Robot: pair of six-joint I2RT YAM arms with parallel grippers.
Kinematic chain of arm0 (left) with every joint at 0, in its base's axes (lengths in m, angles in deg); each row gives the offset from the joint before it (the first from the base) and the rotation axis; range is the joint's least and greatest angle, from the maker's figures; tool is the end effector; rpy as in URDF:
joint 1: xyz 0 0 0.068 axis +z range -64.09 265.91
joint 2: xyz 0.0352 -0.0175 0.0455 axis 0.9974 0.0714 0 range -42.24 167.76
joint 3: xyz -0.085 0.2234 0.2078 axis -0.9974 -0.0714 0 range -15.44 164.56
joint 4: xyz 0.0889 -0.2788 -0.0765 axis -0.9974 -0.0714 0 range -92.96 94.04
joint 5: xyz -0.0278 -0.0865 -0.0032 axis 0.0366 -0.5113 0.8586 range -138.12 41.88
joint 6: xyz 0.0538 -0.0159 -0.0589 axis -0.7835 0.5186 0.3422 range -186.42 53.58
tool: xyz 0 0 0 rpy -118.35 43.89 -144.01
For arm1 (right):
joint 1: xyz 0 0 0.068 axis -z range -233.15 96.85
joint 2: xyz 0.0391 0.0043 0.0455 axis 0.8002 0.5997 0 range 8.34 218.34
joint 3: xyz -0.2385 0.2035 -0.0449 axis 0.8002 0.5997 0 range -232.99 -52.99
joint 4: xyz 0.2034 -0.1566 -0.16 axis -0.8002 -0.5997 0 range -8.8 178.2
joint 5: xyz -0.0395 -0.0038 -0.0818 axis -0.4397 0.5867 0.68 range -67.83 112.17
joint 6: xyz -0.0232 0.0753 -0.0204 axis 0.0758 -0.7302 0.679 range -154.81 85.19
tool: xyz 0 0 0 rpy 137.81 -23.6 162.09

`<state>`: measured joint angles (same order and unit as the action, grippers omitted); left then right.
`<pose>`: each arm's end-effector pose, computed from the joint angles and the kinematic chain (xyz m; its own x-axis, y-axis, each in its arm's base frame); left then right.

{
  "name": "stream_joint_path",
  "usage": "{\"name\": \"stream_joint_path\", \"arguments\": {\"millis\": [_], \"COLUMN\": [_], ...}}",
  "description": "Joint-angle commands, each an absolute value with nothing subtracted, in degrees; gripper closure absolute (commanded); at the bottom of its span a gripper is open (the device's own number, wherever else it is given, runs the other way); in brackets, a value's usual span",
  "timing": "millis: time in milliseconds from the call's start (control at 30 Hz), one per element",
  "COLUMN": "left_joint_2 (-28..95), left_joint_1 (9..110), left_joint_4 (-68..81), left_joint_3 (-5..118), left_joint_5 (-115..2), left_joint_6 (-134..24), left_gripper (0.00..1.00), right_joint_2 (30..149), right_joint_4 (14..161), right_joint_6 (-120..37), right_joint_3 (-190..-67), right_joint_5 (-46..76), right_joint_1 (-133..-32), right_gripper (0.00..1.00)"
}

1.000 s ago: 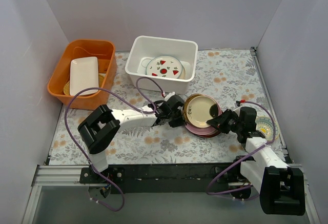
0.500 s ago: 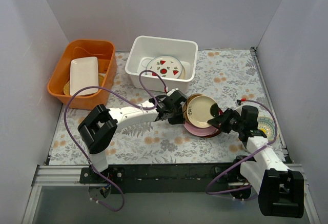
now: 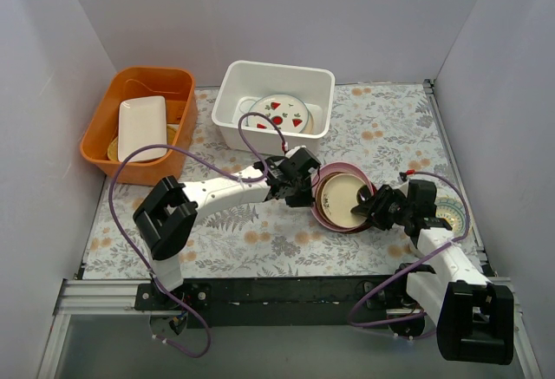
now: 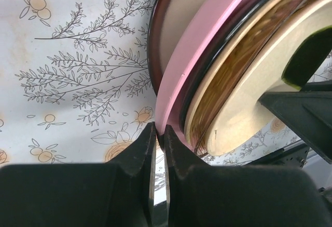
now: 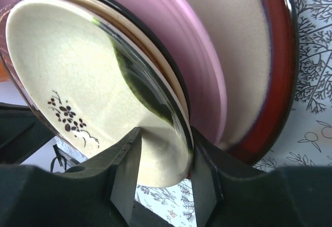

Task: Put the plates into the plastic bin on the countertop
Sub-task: Pick up the plate at the center of the board.

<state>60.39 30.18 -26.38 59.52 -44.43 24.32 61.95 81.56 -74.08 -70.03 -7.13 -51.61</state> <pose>0.2555 -0.3670 0.2118 -0.7993 -0.5991 -0.0478 -0.4884 0.6938 -0.5293 0.2036 0.0291 0.1458 -0.7406 0.5721 -0.3524 0.1752 0.6707 0.7207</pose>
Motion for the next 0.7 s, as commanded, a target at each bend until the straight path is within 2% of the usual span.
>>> {"name": "stream_joint_path", "arguments": {"millis": [0, 233, 433, 667], "left_joint_2": [58.57, 58.31, 58.31, 59.80], "left_joint_1": [29.30, 30.00, 31.41, 32.12], "left_joint_4": [-28.83, -33.57, -36.12, -37.88], "left_joint_3": [62.61, 65.24, 68.76, 73.68], "left_joint_5": [-44.96, -42.32, -41.09, -38.80], "left_joint_6": [22.17, 21.56, 21.38, 20.51], "left_gripper": [1.00, 1.00, 1.00, 1.00], "right_joint_2": [61.25, 60.47, 59.76, 60.46], "right_joint_4": [80.82, 79.50, 81.69, 83.36], "right_joint_6": [-72.17, -71.99, -75.24, -76.38], "right_joint_3": [-73.29, -74.35, -73.47, -72.07], "right_joint_5": [-6.84, -7.19, -8.33, -8.86], "right_joint_1": [-51.04, -50.43, -50.16, -50.16], "right_gripper": [0.50, 0.47, 0.52, 0.52]}}
